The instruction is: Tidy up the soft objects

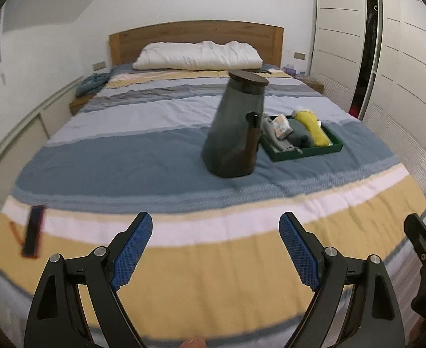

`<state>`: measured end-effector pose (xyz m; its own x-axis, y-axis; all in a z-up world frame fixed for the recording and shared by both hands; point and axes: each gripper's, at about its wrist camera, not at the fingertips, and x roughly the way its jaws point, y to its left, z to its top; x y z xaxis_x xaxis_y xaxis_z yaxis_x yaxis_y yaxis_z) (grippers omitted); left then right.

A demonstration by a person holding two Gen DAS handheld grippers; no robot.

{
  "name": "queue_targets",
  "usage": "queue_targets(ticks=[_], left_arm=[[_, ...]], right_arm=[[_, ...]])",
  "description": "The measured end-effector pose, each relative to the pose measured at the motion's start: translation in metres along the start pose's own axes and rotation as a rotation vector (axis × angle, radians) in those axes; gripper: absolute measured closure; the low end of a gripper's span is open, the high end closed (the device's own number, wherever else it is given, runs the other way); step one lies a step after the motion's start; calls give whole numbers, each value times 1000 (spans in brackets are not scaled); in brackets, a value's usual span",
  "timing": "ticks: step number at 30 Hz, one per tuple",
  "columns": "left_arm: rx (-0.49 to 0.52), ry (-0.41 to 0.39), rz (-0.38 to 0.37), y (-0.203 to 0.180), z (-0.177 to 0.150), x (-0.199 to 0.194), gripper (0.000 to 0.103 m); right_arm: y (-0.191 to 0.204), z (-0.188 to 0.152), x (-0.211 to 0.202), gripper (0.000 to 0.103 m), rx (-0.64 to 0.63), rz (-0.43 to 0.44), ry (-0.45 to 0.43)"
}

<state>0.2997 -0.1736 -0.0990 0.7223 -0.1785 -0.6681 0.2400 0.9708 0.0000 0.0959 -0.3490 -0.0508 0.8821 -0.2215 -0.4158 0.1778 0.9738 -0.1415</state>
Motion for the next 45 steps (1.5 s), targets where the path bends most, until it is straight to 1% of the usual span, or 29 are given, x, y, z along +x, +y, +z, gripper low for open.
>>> queue_targets(ticks=[3, 6, 7, 9, 12, 15, 17, 21, 27, 33, 37, 45], left_arm=[[5, -11, 2, 11, -14, -40, 17], [-9, -25, 3, 23, -23, -74, 9], [-14, -31, 2, 25, -24, -82, 6], [-29, -57, -6, 31, -26, -101, 6], [-46, -88, 6, 39, -29, -129, 3], [-47, -118, 17, 42, -33, -149, 2], [-48, -135, 26, 45, -37, -161, 2], [-65, -141, 18, 52, -43, -176, 2], [-89, -151, 20, 62, -43, -185, 2], [-86, -147, 23, 62, -44, -182, 2], [-71, -139, 8, 58, -44, -175, 2], [-54, -125, -3, 51, -42, -163, 2]], right_arm=[[7, -9, -43, 0, -1, 4, 20], [11, -11, -81, 0, 5, -18, 26], [13, -11, -95, 0, 5, -27, 21], [14, -8, -123, 0, 5, -43, -4], [17, -7, -156, 0, 7, -57, -35], [17, -10, -190, 0, 12, -64, -72], [20, -19, -210, 0, 16, -67, -83], [26, -29, -233, 0, 17, -71, -101], [29, -29, -239, 0, 24, -64, -119], [26, -26, -224, 0, 49, -52, -95], [23, -17, -214, 0, 61, -44, -87], [24, -15, -199, 0, 47, -48, -63]])
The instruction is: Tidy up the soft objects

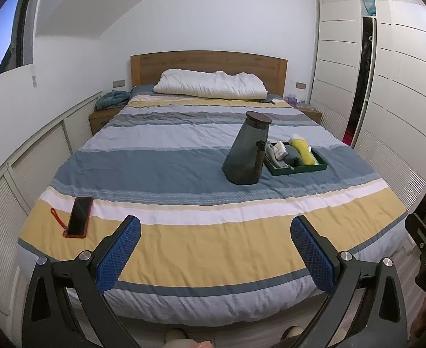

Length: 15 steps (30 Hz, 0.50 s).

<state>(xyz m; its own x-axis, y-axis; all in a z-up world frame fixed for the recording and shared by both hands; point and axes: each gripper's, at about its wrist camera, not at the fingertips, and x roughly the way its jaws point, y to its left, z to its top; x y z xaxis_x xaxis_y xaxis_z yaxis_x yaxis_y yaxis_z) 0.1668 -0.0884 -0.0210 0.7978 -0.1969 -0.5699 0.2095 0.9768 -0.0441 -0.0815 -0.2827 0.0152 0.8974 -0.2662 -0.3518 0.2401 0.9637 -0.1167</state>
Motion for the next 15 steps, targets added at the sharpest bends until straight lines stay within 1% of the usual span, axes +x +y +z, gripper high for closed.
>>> queue_targets(ticks=[4, 15], left_arm=[[3, 5, -3, -1, -1, 3, 2], [-2, 21, -27, 0, -1, 6, 2]], right_arm=[[0, 2, 6, 0, -1, -7, 19], [1, 4, 9, 0, -3, -14, 20]])
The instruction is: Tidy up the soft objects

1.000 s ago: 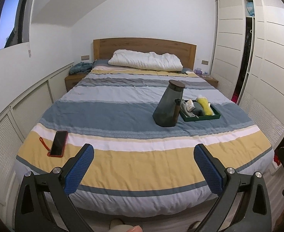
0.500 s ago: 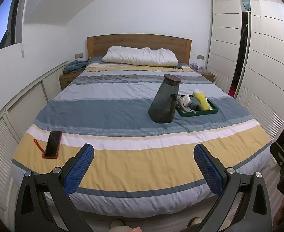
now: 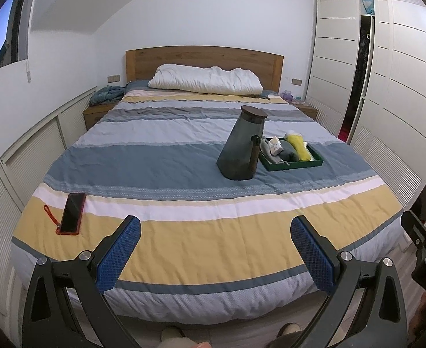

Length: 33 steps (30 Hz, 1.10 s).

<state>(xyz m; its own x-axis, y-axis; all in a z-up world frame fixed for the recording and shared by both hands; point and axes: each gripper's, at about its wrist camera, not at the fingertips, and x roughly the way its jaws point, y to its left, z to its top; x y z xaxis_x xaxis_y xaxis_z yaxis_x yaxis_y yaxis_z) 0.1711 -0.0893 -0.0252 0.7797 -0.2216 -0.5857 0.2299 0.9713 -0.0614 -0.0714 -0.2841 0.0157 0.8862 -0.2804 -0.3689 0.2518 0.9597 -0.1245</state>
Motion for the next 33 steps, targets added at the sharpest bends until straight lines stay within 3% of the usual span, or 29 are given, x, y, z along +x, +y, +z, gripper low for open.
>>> queue_targets(ticks=[33], left_arm=[[-21, -71, -20, -1, 1, -21, 2]], right_arm=[[-4, -7, -8, 0, 11, -7, -23]])
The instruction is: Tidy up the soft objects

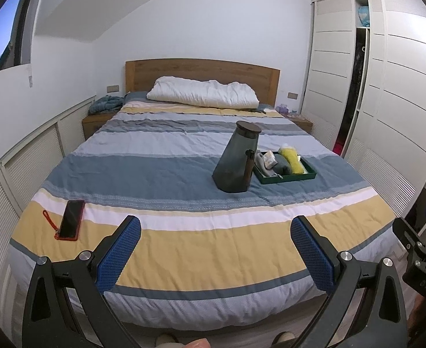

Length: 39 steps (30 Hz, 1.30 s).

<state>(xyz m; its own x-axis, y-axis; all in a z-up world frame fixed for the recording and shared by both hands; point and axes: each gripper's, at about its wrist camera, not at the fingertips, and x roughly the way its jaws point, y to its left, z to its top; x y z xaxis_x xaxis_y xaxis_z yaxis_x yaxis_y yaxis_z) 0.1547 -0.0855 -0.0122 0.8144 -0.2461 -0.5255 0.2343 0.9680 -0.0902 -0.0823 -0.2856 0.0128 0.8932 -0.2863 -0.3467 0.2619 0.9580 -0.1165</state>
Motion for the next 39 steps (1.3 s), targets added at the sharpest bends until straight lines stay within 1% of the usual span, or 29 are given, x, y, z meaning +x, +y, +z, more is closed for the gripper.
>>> queue_targets(ticks=[1, 5, 9, 13, 18, 27, 39], left_arm=[[0, -5, 2, 0, 0, -1, 2], [10, -42, 57, -3, 0, -8, 2], [19, -88, 69, -7, 1, -17, 2], [40, -136, 146, -14, 0, -25, 2], [52, -167, 183, -20, -3, -32, 2], [69, -183, 178, -25, -3, -37, 2], [60, -181, 159, -22, -5, -39, 2]], right_arm=[[0, 0, 0, 0, -2, 1, 0], [2, 0, 0, 0, -7, 0, -2], [4, 0, -1, 0, -14, 2, -6], [5, -1, -2, 0, -19, 3, -8], [4, -3, -3, 0, -19, 1, -11], [6, -3, -4, 0, -24, -5, -13], [7, -5, -3, 0, -27, -6, -17]])
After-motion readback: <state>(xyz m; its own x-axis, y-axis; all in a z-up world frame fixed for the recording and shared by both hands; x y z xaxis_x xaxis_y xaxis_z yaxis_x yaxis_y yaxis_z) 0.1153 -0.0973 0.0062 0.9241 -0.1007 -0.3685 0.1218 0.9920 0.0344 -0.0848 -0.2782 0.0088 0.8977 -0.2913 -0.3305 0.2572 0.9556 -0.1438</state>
